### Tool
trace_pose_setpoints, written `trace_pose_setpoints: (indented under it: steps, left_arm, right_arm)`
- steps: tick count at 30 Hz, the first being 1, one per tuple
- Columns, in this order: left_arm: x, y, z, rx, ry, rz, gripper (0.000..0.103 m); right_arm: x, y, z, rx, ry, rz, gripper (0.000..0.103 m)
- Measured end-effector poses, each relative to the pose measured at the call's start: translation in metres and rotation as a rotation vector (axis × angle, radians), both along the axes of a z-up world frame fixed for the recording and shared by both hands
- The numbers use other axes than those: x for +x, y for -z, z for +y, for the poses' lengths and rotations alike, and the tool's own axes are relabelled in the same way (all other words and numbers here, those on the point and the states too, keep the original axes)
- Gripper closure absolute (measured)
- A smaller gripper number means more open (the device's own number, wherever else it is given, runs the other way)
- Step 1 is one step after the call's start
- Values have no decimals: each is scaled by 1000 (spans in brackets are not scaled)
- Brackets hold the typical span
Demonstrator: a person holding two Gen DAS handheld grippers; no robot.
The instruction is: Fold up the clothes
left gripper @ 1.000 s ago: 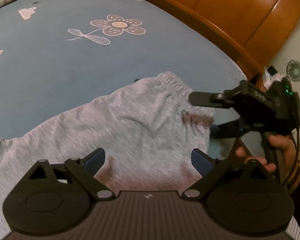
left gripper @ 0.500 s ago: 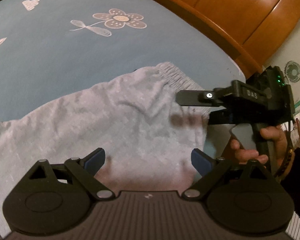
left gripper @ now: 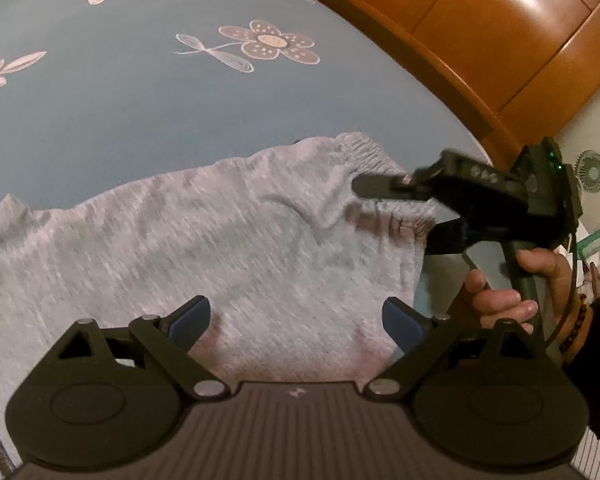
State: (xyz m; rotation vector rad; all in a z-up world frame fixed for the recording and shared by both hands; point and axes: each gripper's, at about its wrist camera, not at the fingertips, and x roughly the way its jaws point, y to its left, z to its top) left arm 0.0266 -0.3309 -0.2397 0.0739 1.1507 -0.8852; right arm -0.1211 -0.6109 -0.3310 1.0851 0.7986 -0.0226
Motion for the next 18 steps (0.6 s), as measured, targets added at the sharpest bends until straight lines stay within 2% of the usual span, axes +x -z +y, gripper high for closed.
trace_pose_setpoints:
  steps: [2, 3, 5, 9, 18]
  left_arm:
    - [0, 0, 4, 2, -4, 0, 10]
    - [1, 0, 6, 4, -8, 0, 10]
    - [1, 0, 10, 4, -17, 3, 10]
    - [1, 0, 14, -1, -35, 9, 10]
    - [-1, -8, 36, -17, -83, 5, 10]
  right_arm:
    - [-6, 1, -3, -8, 12, 24, 35]
    - [-8, 2, -4, -10, 20, 37, 40]
    - [-11, 4, -7, -20, 26, 74, 61]
    - [-13, 5, -9, -4, 39, 104, 62]
    - [-29, -1, 8, -79, 116, 91, 61]
